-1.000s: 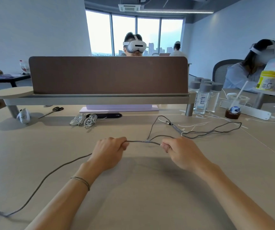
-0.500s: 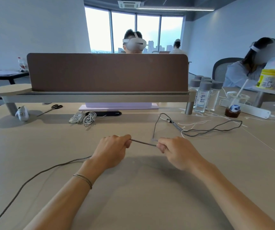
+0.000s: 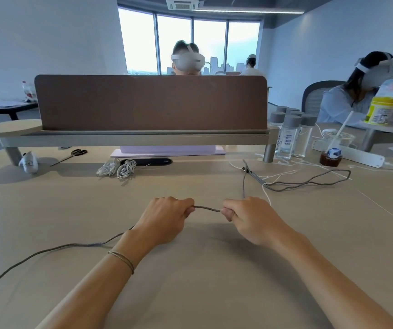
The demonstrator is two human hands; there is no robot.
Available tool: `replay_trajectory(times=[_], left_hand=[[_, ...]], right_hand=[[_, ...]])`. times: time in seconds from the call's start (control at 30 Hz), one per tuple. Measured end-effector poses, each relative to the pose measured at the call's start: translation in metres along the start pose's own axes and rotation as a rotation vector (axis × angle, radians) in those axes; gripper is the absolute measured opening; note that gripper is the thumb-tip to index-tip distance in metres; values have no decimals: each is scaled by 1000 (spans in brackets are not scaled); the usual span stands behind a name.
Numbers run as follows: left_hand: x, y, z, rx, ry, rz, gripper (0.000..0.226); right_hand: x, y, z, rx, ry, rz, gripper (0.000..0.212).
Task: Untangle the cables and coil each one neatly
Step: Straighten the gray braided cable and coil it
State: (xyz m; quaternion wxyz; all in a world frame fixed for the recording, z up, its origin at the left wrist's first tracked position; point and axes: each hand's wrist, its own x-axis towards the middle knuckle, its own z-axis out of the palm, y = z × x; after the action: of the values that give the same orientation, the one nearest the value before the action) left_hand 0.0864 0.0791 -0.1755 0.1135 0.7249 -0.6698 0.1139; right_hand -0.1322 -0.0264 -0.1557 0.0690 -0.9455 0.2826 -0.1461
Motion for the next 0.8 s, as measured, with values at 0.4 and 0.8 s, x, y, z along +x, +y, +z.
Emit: replay_trajectory(times=[0.4, 0.8], left_hand=[[4, -1, 6, -25, -1, -6, 20], [6, 14, 2, -12, -42, -15, 19]], right_hand=[[0, 4, -2, -17, 10, 8, 34], [3, 1, 3, -39, 25, -38, 33]])
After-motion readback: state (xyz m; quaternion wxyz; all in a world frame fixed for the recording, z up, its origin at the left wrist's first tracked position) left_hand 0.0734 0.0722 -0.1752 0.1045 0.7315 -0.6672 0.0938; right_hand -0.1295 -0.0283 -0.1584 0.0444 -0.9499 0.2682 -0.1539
